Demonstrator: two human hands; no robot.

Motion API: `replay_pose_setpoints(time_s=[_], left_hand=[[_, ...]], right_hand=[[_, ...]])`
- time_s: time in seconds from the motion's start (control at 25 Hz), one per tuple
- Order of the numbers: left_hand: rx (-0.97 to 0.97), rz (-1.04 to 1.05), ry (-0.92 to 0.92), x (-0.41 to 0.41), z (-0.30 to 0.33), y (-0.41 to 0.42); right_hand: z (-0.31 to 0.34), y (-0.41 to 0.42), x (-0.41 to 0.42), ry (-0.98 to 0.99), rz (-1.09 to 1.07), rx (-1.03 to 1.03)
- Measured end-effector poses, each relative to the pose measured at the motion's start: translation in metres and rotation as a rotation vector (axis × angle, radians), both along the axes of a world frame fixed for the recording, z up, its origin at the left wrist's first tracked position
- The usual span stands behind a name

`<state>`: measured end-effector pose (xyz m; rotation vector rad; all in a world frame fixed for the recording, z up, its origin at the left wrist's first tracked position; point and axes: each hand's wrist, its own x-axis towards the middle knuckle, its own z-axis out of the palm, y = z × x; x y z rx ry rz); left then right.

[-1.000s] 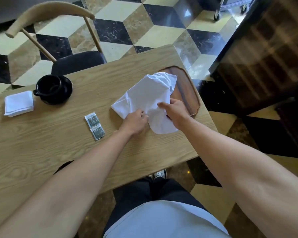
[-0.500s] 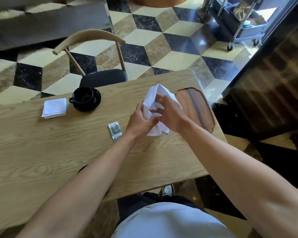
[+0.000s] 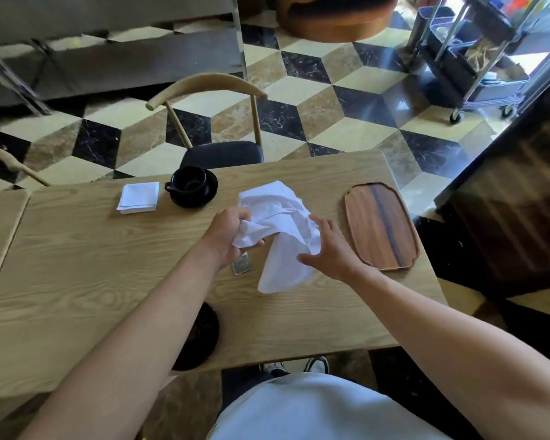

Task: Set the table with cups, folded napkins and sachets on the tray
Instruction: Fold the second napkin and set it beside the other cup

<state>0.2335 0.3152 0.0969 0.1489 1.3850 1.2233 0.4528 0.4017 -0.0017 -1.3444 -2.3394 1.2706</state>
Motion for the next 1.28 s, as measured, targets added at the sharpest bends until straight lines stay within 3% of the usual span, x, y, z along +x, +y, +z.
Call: replay_pose_setpoints(time_s=[0.2,0.32,0.4,0.52,0.64,0.68,0.76,0.84,0.88,1.0,1.12,1.28], left_hand=[[0.032,-0.026,-0.068,-0.014,0.006,-0.023],[0.039,-0.022,-0.093,-0.025,0.008,-0.030],[0.048,-0.017,-0.126,-0.033,0.008,-0.036],[0.061,-0.026,-0.127,-0.038,0.008,-0.044],[-0.068,-0.014,0.041,-0.035,0.004,-0.048],[-0.125,0.015,0.108,-0.036,0.003,-0.050],[-0.186,0.063,0.139,-0.038,0.002,-0.055],[-0.190,0.060,0.123,-0.041,0.005,-0.059],[-0.190,0.041,0.129,-0.043,0.007,-0.060],[-0.174,-0.038,0.152,-0.048,0.012,-0.061],[-0.154,-0.077,0.197,-0.055,0.018,-0.061],[-0.178,-0.189,0.505,-0.059,0.021,-0.059]], right_hand=[[-0.012,-0.015,-0.016,0.075,-0.110,0.011],[-0.009,-0.020,-0.020,0.112,-0.070,-0.127],[-0.007,-0.025,-0.024,0.185,-0.005,-0.293],[-0.003,-0.037,-0.034,0.276,0.079,-0.702],[-0.001,-0.043,-0.050,-0.010,0.346,-1.026],[-0.001,-0.043,-0.056,-0.128,0.382,-0.993],[-0.004,-0.040,-0.064,-0.229,0.335,-0.579],[-0.007,-0.039,-0.071,-0.161,0.168,-0.162],[-0.006,-0.040,-0.073,-0.081,0.096,-0.096],[-0.003,-0.042,-0.086,0.080,-0.026,-0.044],[-0.003,-0.040,-0.091,0.083,0.052,0.063],[0.008,-0.022,-0.081,0.141,-0.221,-0.034]])
